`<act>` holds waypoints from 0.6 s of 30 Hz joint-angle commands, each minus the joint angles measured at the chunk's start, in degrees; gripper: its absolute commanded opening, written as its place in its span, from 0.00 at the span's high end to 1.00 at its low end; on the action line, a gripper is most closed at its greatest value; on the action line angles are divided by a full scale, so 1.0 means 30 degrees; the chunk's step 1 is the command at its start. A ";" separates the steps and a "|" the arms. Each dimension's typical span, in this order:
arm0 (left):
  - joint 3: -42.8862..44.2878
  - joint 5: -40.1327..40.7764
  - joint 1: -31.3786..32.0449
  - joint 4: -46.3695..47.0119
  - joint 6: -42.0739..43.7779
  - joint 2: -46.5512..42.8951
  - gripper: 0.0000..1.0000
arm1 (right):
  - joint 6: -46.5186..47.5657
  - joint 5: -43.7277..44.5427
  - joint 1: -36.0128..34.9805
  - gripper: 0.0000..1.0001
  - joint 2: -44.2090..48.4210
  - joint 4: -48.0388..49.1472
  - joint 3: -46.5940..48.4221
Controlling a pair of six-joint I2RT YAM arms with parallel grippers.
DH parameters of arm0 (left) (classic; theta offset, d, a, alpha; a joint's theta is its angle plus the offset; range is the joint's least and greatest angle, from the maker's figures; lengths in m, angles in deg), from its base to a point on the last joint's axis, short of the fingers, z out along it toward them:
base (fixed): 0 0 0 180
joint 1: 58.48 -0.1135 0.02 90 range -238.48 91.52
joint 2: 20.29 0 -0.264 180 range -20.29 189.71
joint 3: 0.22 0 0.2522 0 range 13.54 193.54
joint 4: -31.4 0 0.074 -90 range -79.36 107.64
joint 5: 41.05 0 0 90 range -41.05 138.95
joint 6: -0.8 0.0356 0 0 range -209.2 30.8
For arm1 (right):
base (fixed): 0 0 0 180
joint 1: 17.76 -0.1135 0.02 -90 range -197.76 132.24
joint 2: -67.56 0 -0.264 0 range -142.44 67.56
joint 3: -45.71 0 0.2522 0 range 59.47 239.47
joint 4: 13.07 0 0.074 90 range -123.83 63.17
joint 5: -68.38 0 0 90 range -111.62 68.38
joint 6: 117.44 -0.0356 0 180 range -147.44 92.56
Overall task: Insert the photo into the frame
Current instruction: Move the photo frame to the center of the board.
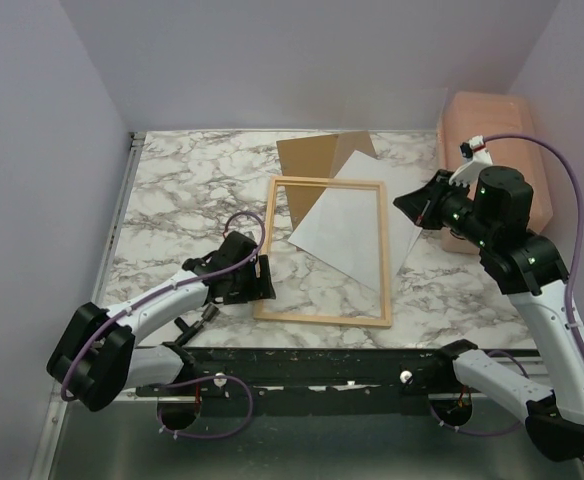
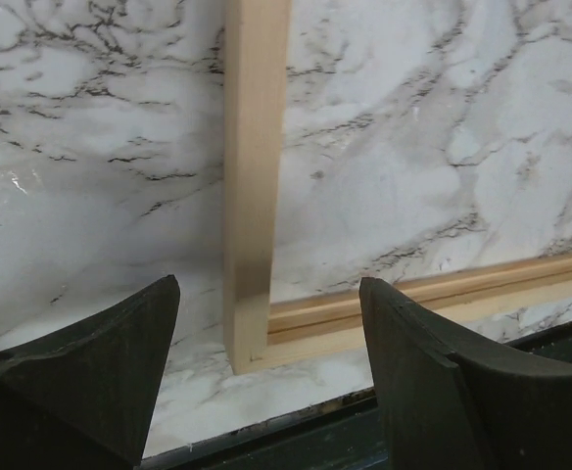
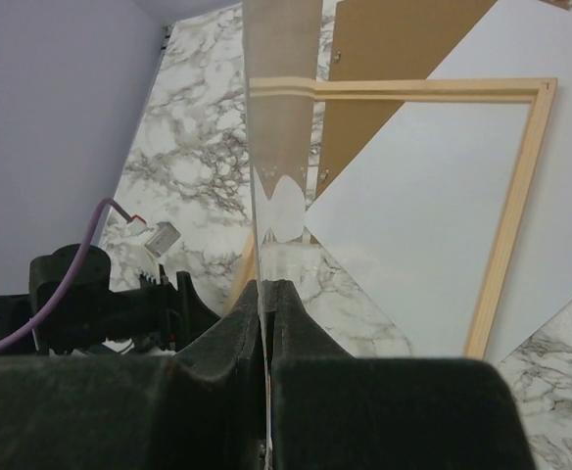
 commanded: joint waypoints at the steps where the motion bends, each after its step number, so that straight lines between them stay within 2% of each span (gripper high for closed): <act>1: -0.1262 -0.3105 -0.0937 0.2213 -0.0098 0.0904 0.24 | -0.0266 -0.0577 -0.0032 0.99 0.0269 0.1031 -0.0673; 5: -0.1443 -0.5048 -0.0907 0.3454 -0.0413 0.2079 0.24 | -0.0420 -0.0791 -0.0047 0.99 0.0211 0.1386 -0.1103; 11: -0.1502 -0.6164 -0.0891 0.3994 -0.0385 0.1407 0.24 | -0.0562 -0.0962 -0.0032 0.99 0.0217 0.1755 -0.1518; 18: -0.1272 -0.4860 -0.0924 0.3056 -0.0313 -0.0027 0.24 | -0.0711 -0.1297 -0.0032 0.99 0.0078 0.1894 -0.1902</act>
